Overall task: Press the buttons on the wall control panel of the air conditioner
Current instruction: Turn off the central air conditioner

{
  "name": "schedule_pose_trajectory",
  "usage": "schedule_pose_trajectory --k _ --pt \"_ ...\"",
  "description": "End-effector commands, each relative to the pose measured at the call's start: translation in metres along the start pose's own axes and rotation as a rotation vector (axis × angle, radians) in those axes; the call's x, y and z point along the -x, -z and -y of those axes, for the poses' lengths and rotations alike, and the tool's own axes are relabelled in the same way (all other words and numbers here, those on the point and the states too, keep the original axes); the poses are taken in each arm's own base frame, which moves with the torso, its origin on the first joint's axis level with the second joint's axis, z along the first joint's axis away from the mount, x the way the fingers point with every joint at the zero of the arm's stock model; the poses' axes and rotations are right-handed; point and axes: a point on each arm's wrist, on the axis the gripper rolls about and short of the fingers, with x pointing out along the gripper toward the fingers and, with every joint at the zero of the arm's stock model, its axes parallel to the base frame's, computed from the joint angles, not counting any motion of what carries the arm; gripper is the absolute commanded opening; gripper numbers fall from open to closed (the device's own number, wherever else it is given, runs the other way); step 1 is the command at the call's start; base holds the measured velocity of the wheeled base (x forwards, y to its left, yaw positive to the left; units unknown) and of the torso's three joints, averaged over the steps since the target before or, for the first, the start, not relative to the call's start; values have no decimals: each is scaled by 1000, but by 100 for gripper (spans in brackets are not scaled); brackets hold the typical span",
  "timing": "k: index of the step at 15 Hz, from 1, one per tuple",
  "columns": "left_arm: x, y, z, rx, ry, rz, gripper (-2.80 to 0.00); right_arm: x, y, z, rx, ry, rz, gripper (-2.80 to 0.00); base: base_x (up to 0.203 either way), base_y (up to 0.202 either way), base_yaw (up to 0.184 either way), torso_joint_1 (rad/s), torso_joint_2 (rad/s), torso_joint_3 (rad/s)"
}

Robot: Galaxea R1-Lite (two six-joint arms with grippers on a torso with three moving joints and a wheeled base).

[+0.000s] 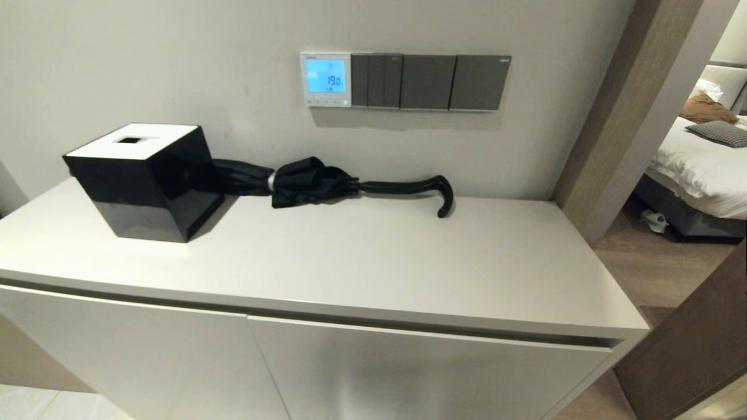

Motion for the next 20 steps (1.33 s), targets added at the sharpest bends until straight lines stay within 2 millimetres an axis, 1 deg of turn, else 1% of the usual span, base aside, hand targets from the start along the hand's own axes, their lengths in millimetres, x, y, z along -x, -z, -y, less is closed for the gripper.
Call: schedule_pose_trajectory --k 1,4,5,10,12,14,16,17,20 --pt "0 0 0 -4 -1 -2 -280 0 1 0 0 0 -2 -280 0 0 0 0 0 0" --pt "-3 -2 0 -21 0 -33 -280 0 1 0 0 0 -2 -280 0 0 0 0 0 0" --pt "-2 -10 0 -13 0 -17 -280 0 1 0 0 0 -2 -280 0 0 0 0 0 0" --pt "2 -82 0 6 29 85 -280 0 1 0 0 0 -2 -280 0 0 0 0 0 0" --pt "-3 -113 1 4 63 93 -280 0 1 0 0 0 -2 -280 0 0 0 0 0 0" --pt "-17 -145 2 3 108 82 -280 0 1 0 0 1 -2 -280 0 0 0 0 0 0" --pt "-37 -180 3 2 177 72 -280 0 1 0 0 0 -2 -280 0 0 0 0 0 0" --pt "-48 -197 4 1 217 70 -280 0 1 0 0 0 -2 -280 0 0 0 0 0 0" --pt "-87 -242 9 1 319 57 -280 0 1 0 0 0 -2 -280 0 0 0 0 0 0"
